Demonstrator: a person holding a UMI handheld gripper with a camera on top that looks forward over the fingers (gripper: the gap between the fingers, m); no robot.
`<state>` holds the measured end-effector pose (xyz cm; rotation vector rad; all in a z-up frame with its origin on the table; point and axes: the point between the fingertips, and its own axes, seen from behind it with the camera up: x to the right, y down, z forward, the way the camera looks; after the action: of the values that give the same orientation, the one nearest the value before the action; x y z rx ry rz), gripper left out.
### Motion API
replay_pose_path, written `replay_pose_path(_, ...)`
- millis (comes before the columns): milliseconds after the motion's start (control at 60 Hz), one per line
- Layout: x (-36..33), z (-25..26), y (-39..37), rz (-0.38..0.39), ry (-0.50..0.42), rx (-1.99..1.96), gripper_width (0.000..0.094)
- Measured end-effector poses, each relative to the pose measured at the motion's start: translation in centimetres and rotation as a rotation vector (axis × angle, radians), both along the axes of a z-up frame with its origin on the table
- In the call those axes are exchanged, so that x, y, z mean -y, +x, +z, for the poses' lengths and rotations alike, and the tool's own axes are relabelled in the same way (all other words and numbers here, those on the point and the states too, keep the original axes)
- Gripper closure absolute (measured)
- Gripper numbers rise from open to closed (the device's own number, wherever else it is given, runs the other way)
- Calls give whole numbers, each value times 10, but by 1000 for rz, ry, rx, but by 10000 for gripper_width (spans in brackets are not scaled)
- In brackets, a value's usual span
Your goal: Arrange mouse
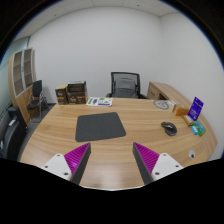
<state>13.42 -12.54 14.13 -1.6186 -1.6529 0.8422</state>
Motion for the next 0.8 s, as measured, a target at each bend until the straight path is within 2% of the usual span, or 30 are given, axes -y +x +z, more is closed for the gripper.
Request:
replay_pose_path(450,-156,-21,28,-99,83,41,74)
replay_pose_path(800,-271,-44,13,-104,118,56,74)
